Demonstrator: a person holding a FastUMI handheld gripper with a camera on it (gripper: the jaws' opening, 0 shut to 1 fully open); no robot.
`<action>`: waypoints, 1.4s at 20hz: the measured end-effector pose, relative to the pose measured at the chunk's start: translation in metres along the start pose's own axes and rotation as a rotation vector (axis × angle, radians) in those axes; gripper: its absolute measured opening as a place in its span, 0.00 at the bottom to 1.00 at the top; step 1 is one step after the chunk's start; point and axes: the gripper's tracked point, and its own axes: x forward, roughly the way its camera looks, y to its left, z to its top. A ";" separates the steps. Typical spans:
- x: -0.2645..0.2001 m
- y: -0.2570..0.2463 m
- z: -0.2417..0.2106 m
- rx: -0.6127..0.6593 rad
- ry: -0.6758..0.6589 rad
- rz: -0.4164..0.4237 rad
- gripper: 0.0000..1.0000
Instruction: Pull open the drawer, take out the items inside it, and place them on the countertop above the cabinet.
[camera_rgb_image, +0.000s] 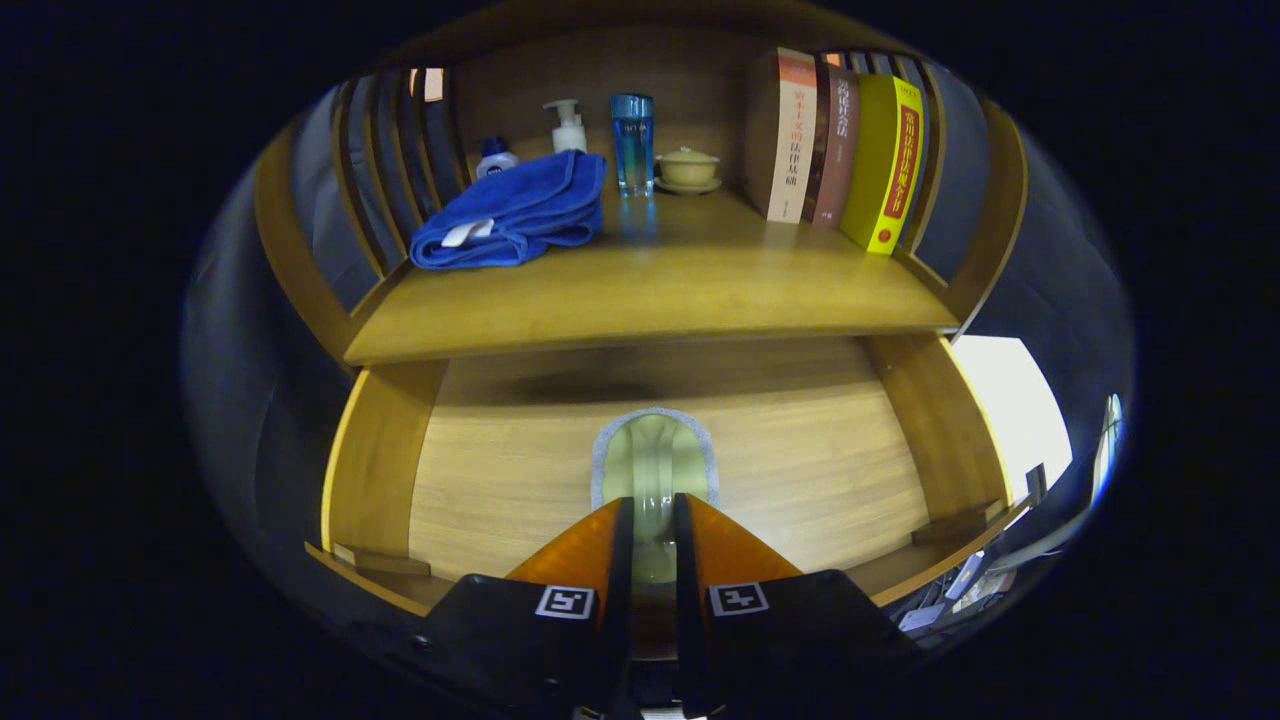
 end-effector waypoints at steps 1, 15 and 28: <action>-0.006 0.001 0.007 -0.004 -0.006 0.004 0.28; -0.044 -0.003 0.139 -0.029 -0.133 -0.010 0.28; 0.051 0.007 0.202 -0.038 -0.166 -0.042 0.28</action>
